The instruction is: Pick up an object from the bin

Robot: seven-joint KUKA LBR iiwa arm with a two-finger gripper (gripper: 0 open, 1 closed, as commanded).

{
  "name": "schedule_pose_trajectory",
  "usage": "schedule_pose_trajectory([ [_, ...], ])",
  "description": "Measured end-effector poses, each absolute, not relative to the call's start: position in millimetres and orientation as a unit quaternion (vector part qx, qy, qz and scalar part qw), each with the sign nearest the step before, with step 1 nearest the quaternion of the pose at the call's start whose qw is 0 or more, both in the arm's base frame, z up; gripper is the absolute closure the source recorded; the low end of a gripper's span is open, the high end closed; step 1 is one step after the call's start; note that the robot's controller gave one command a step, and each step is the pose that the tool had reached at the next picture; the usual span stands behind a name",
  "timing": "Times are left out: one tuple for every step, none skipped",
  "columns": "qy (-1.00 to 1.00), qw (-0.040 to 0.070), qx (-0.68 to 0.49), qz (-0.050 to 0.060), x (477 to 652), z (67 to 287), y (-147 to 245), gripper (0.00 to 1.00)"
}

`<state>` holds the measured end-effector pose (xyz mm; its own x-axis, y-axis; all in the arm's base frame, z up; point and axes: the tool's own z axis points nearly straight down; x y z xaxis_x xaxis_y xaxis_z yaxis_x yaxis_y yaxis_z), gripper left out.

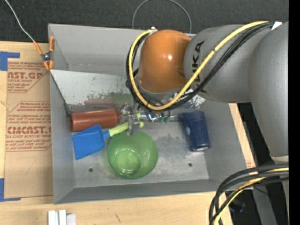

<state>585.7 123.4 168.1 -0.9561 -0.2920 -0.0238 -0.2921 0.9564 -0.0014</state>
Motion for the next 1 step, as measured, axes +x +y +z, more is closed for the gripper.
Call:
schedule_pose_trajectory([
  [0.990,0.010,-0.141,0.001,582.5,202.1,119.9,1.00],
])
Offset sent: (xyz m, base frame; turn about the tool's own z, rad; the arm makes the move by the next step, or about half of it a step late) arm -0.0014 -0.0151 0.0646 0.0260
